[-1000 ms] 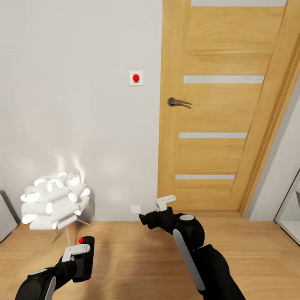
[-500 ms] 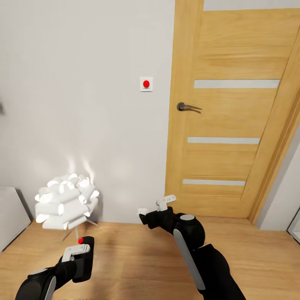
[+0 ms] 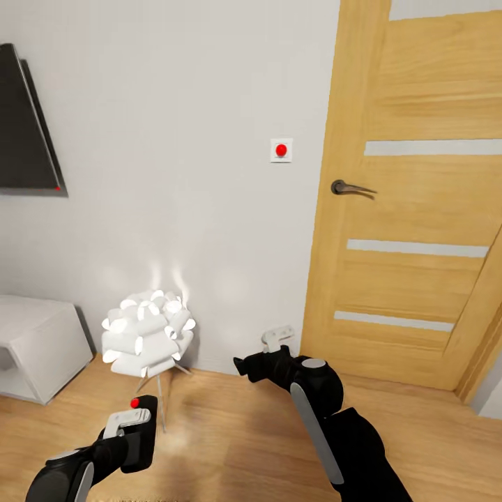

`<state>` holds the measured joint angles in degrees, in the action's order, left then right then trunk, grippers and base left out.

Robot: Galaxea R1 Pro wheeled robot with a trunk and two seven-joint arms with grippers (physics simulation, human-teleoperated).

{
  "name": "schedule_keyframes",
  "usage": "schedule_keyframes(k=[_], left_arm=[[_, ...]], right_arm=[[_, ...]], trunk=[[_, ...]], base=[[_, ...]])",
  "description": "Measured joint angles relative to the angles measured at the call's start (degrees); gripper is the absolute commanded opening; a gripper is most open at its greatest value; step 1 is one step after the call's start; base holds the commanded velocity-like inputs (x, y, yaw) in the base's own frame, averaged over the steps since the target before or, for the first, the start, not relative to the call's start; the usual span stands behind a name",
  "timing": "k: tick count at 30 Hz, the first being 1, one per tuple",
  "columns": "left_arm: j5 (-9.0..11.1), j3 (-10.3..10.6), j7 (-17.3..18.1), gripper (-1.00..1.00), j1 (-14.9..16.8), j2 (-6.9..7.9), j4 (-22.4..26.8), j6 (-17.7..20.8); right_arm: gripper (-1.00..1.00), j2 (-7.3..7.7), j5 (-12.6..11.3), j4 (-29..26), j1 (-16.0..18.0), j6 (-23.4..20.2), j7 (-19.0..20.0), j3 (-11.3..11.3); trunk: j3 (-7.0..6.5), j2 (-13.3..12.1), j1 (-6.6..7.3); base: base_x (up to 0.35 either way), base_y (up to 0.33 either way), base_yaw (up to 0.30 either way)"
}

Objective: Attach the digital camera to the camera tripod in the bedroom.

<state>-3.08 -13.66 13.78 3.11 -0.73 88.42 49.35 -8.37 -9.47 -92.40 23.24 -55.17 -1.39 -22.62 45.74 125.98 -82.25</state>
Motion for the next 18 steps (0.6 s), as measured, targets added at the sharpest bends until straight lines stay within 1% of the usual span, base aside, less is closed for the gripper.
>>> schedule_keyframes(k=[8, 18], left_arm=[[0.09, -0.02, -0.06, -1.00, 0.00, 0.00, -0.05, -0.02], [-0.05, 0.22, -0.03, -1.00, 0.00, 0.02, 0.01, -0.55]], right_arm=[[1.00, 0.10, 0.03, 0.00, 0.56, -0.03, 0.03, 0.10], [1.00, 0.04, 0.04, 0.00, 0.69, -0.04, 0.04, 0.19]], trunk=[[-1.44, -3.21, 1.76], [-1.44, -3.22, 1.76]], base=[[0.000, 0.000, 0.278], [0.000, -0.011, 0.276]])
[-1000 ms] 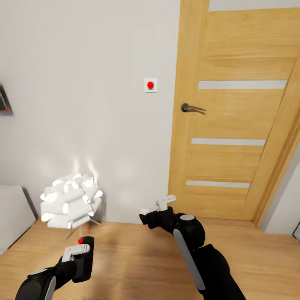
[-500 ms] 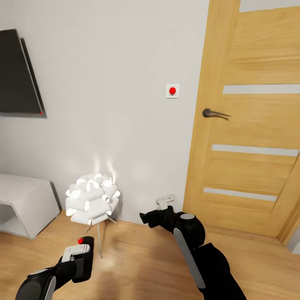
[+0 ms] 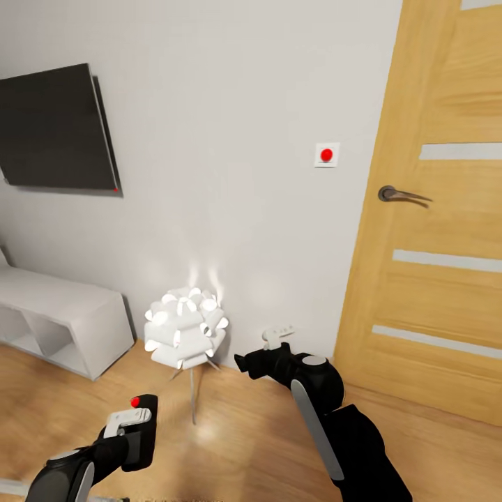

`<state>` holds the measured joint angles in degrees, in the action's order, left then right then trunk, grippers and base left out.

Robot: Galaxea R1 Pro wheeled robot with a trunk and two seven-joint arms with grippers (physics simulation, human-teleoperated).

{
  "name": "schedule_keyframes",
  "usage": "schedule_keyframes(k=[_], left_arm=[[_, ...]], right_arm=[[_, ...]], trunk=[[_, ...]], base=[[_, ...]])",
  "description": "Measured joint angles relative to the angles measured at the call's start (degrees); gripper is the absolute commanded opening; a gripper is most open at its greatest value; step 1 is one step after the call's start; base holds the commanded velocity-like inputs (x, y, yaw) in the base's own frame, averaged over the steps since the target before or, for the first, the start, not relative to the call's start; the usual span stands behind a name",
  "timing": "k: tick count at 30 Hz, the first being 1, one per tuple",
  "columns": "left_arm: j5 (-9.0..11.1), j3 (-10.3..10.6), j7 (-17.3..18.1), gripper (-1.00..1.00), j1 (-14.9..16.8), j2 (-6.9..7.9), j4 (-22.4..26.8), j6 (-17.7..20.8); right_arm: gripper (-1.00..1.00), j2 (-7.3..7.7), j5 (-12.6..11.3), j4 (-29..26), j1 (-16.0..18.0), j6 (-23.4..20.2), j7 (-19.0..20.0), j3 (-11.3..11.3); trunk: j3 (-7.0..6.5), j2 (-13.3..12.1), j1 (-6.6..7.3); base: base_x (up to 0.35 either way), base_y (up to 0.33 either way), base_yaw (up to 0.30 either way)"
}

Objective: Attach the digital camera to the camera tripod in the bedroom.

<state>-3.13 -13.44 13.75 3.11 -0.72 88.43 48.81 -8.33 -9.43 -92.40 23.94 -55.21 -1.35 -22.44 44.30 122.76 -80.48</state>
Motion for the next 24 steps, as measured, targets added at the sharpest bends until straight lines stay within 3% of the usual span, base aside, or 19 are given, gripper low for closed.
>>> schedule_keyframes(k=[24], left_arm=[[-0.53, 0.03, -0.38, -1.00, -0.17, -0.08, -0.07, -0.18]], right_arm=[[1.00, -0.08, -0.04, 0.00, 0.07, -1.69, -0.05, 0.00]], trunk=[[0.11, 0.00, 0.00]], base=[[-0.002, -0.278, 0.276]])
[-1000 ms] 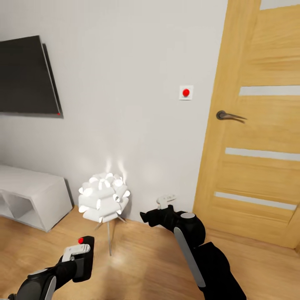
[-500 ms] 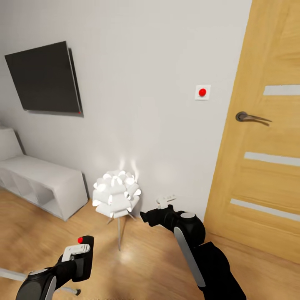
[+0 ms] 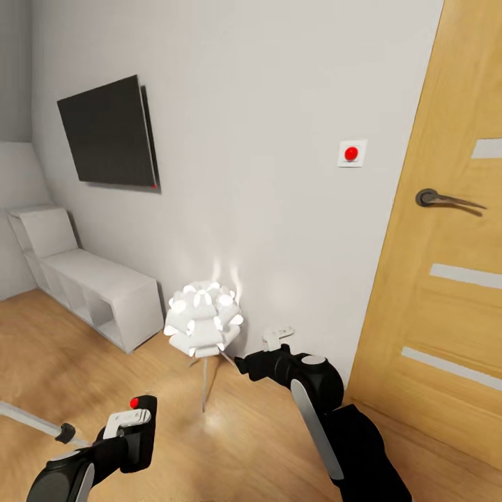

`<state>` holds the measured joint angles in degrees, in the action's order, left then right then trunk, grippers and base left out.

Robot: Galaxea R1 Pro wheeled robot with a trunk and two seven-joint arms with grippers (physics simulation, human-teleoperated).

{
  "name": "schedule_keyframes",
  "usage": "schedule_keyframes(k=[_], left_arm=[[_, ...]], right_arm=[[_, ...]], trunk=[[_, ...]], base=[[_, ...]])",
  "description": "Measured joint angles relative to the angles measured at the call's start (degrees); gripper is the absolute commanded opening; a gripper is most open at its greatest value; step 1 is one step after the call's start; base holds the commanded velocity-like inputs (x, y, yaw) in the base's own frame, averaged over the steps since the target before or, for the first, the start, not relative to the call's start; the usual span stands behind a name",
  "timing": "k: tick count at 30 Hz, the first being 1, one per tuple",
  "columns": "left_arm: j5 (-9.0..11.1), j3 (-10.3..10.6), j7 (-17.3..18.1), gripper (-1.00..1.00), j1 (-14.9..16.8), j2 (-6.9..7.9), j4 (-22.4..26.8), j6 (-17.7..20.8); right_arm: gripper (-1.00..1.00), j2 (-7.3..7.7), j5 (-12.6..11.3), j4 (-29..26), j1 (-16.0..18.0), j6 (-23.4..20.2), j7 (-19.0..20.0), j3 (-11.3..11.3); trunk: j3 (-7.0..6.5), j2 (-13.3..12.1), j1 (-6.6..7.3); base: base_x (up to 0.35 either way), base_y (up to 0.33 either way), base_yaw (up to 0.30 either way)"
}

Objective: Attach the digital camera to the camera tripod in the bedroom.

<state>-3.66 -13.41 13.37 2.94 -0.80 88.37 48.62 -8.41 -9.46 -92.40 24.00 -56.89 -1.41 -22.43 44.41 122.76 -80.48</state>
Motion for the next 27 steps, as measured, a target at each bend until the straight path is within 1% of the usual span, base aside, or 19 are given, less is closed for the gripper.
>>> schedule_keyframes(k=[3, 8, 12, 27], left_arm=[[0.27, 0.00, 0.23, -1.00, -0.40, -0.19, -0.03, 0.04], [0.03, 0.00, 0.29, -1.00, -2.57, -0.85, -0.04, 0.06], [-0.15, -0.04, 0.34, -1.00, -3.45, -1.08, -0.01, 0.08], [0.19, -0.67, 0.72, -1.00, -4.05, -0.82, 0.04, 0.06]], right_arm=[[1.00, -0.05, 0.00, 0.00, 0.02, -0.52, -0.01, 0.01], [1.00, -0.17, -0.04, -0.01, 0.00, -0.93, -0.01, -0.03], [1.00, -0.22, -0.06, -0.02, -0.03, -1.06, -0.02, -0.04], [1.00, -0.05, -0.15, -0.02, -0.07, -1.09, 0.08, -0.21]], trunk=[[0.02, 0.00, 0.00], [-0.85, -1.99, 1.09], [-1.56, -3.59, 1.98], [-4.25, -9.61, 5.27]], base=[[-0.005, -0.110, 0.280], [-0.002, -0.047, 0.283], [-0.001, -0.017, 0.285], [0.000, -0.003, 0.285]])
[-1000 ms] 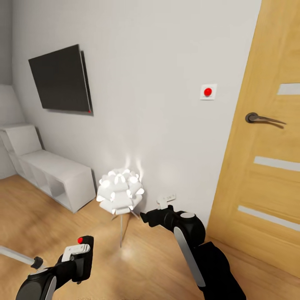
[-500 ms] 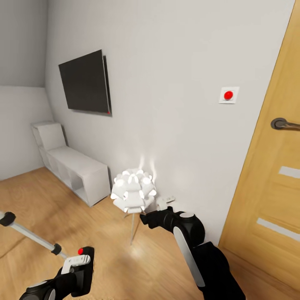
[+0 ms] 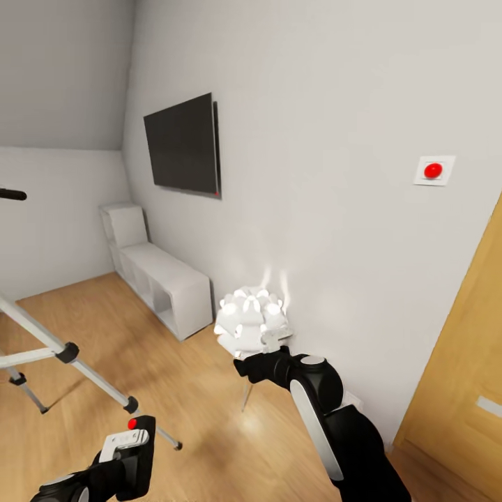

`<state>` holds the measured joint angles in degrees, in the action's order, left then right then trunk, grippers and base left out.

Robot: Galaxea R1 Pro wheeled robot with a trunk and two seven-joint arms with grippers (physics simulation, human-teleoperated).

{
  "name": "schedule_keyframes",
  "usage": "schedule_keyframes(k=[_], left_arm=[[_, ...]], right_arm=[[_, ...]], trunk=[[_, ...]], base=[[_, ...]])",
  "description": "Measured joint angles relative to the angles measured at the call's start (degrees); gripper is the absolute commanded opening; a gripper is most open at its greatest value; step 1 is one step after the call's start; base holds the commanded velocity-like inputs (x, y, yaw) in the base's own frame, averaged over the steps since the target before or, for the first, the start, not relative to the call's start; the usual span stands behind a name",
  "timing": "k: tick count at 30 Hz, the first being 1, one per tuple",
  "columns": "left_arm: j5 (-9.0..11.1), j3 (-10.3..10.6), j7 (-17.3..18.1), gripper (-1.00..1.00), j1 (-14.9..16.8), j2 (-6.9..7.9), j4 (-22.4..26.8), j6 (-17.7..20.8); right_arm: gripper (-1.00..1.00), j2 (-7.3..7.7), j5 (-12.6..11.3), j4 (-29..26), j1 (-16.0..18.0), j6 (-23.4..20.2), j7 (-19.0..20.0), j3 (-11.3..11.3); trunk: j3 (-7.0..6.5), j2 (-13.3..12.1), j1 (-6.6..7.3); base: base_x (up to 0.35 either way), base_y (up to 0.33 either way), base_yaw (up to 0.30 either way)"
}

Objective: Attach the digital camera to the camera tripod in the bedroom.

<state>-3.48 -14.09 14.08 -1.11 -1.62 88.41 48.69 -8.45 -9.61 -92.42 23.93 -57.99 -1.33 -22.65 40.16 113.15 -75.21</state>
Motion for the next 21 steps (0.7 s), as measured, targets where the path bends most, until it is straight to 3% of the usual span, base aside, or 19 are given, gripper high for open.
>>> schedule_keyframes(k=[6, 10, 12, 18, 21], left_arm=[[0.27, -0.91, 0.32, -1.00, -0.40, -0.16, 0.68, -0.08], [0.96, -1.80, 0.50, -1.00, -0.71, -0.37, 1.17, -0.24], [1.60, -2.05, 0.56, -1.00, -0.78, -0.43, 1.29, -0.33], [4.90, -2.18, 0.21, -1.00, -0.89, -0.51, 1.06, -0.84], [5.35, -2.19, 0.13, -1.00, -0.90, -0.48, 0.94, -1.43]], right_arm=[[1.00, 0.05, -0.15, 0.00, 0.04, 0.04, 1.51, -0.02], [1.00, 0.28, -0.18, -0.01, 1.06, 0.13, 7.37, 0.37], [1.00, 1.00, 0.04, -0.01, 1.98, 0.17, 11.21, 0.67], [1.00, 5.06, 0.02, -0.01, 3.23, 0.25, 19.65, 0.94], [1.00, 5.62, 0.00, -0.01, 3.23, 0.17, 20.67, 0.85]], trunk=[[-1.08, -2.41, 1.32], [-1.80, -4.01, 2.20], [-2.16, -4.81, 2.64], [-3.23, -7.22, 3.95], [-3.77, -8.42, 4.61]], base=[[0.000, 0.000, 0.285], [0.000, 0.000, 0.285], [0.000, 0.000, 0.285], [0.000, 0.000, 0.285], [0.000, 0.000, 0.285]])
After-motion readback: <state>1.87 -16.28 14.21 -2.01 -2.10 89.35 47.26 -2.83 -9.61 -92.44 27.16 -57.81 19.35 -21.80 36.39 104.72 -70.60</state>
